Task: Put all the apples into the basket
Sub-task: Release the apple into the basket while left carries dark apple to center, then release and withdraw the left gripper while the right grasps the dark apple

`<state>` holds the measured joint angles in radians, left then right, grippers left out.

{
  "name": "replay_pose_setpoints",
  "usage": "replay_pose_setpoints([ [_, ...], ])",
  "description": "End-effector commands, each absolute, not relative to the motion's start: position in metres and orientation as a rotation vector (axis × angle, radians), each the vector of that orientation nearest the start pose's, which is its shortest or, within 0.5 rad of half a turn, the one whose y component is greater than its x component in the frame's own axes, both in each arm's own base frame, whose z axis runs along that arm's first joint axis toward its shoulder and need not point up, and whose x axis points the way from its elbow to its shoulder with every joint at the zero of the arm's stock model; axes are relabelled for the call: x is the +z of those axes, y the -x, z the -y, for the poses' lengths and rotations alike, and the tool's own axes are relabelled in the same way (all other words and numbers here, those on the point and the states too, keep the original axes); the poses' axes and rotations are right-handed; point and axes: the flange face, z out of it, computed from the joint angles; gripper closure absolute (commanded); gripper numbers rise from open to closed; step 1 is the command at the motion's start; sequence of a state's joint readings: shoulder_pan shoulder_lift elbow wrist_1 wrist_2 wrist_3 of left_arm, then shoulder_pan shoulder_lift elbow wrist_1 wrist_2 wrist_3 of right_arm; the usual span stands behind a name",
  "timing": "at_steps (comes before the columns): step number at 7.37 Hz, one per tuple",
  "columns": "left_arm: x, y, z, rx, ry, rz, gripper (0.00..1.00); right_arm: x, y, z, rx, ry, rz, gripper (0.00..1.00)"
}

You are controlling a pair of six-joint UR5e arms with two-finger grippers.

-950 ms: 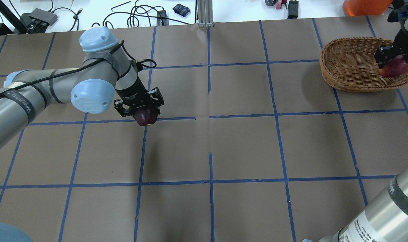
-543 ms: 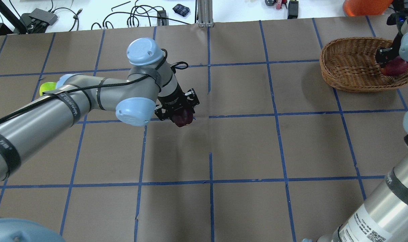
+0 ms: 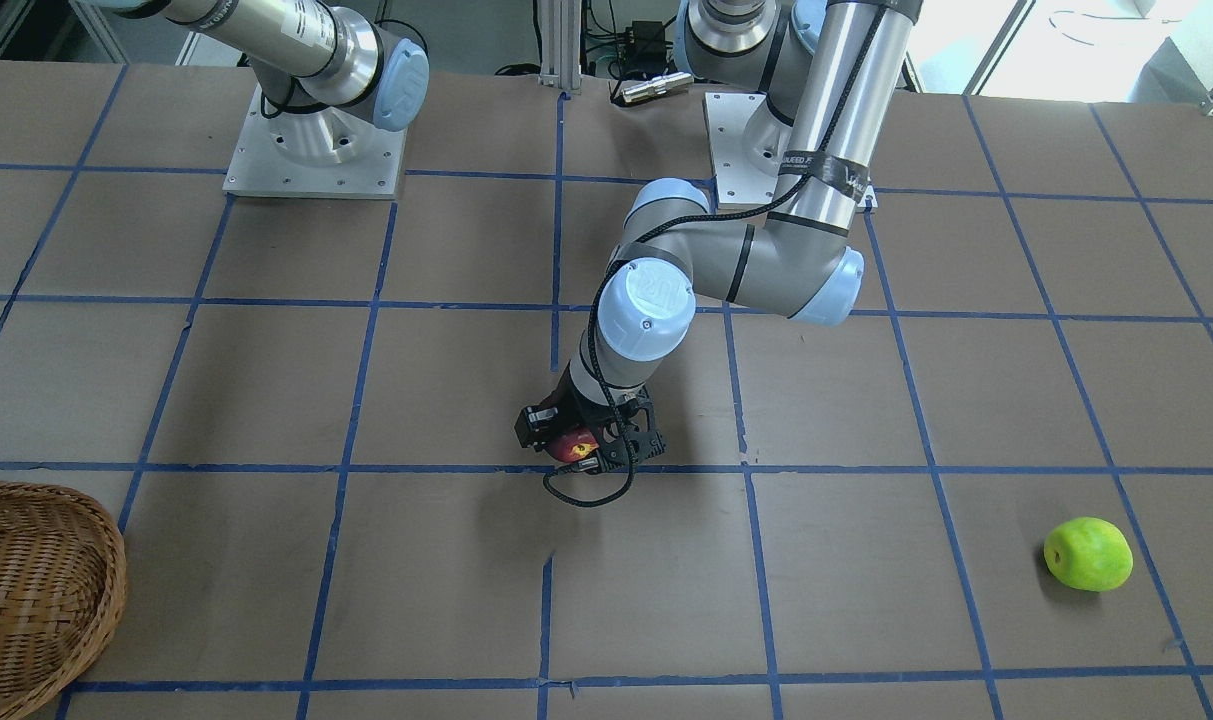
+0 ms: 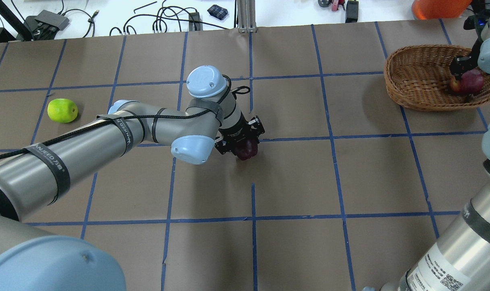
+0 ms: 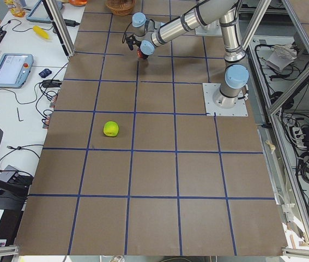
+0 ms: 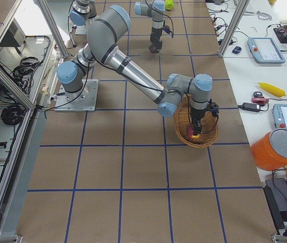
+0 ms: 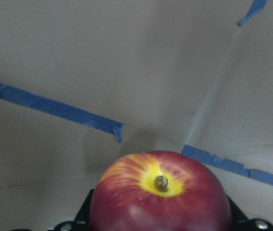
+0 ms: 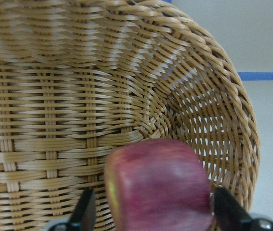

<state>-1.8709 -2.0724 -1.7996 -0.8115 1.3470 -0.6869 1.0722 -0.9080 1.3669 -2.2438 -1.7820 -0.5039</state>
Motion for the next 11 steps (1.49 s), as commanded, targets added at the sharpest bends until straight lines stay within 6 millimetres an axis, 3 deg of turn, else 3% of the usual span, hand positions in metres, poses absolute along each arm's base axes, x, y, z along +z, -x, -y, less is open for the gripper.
replay_pose_setpoints([
  [1, 0.180, 0.333, 0.527, 0.106, 0.626, -3.307, 0.00, 0.279, 0.247, 0.694, -0.117, -0.017, -3.407, 0.00],
  [3, 0.229, 0.338, 0.542, 0.054, 0.636, -3.354, 0.00, 0.340, 0.207, 0.678, -0.043, 0.036, -3.366, 0.00],
  [5, 0.277, 0.300, 0.556, 0.191, 0.672, -3.293, 0.00, 0.384, 0.139, 0.665, -0.029, 0.130, -3.236, 0.00],
  [6, 0.296, 0.272, 0.560, 0.216, 0.547, -3.295, 0.00, 0.390, 0.086, 0.660, 0.043, 0.159, -3.186, 0.00],
  [7, 0.311, 0.229, 0.560, 0.211, 0.371, -3.213, 0.00, 0.396, 0.032, 0.656, 0.058, 0.104, -3.140, 0.00],
  [8, 0.318, 0.190, 0.559, 0.217, 0.239, -3.170, 0.00, 0.403, -0.035, 0.646, 0.068, 0.092, -3.080, 0.00],
  [9, 0.322, 0.148, 0.565, 0.203, 0.095, -3.124, 0.00, 0.396, -0.110, 0.636, 0.111, 0.003, -3.046, 0.00],
  [10, 0.317, 0.091, 0.571, 0.233, -0.040, -3.094, 0.00, 0.381, -0.183, 0.619, 0.164, -0.019, -3.042, 0.00],
  [11, 0.297, 0.024, 0.563, 0.313, -0.125, -3.103, 0.00, 0.364, -0.234, 0.597, 0.209, 0.073, -3.041, 0.00],
])
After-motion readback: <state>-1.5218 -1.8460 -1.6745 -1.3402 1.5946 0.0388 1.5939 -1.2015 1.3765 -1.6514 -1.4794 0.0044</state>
